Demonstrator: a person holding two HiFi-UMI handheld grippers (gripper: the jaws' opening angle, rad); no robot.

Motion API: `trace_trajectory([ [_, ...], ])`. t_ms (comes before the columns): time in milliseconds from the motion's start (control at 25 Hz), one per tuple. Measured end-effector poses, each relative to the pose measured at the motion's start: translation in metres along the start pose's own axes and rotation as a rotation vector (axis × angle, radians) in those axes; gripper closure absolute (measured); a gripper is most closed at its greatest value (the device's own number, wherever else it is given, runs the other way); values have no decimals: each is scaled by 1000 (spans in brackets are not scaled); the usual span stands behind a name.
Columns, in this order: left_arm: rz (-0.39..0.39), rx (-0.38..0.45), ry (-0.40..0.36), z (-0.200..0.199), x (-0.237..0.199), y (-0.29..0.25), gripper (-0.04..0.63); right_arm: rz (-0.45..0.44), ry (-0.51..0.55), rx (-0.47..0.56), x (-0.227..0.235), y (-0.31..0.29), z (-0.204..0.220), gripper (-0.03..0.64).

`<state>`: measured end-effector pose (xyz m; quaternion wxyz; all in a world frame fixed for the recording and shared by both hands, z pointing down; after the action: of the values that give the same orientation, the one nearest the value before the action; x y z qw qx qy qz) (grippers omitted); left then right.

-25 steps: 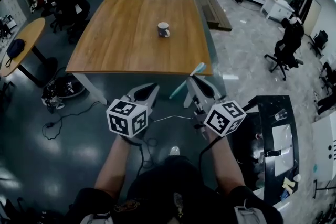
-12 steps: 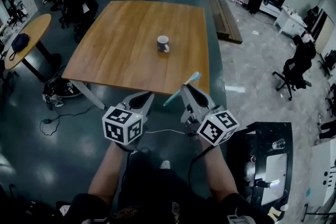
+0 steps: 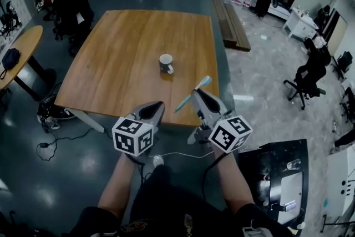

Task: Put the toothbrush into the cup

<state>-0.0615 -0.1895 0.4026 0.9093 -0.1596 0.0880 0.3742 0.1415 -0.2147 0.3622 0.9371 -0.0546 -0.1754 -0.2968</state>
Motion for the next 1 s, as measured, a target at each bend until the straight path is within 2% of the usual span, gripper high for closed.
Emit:
trace_trajectory([
  [520, 41, -13, 71, -30, -142, -79, 588, 114, 34, -82, 66, -164, 0, 583],
  [760, 50, -27, 84, -32, -167, -104, 588, 128, 27, -86, 91, -216, 6, 583],
  [1000, -6, -48, 85, -34, -180, -133, 588, 112, 28, -120, 127, -261, 20, 583],
])
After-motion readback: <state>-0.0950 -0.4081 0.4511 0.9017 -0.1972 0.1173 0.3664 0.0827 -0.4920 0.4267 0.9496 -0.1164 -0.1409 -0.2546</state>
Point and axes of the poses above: the fingertips, and each gripper's own axes: y backward along the fingers, x to its right, z out of its underside, the point moved 8 cm from there along y, backward along the fingers, and after that the axes turned 11 degrees about z, right-handed, at the moved point
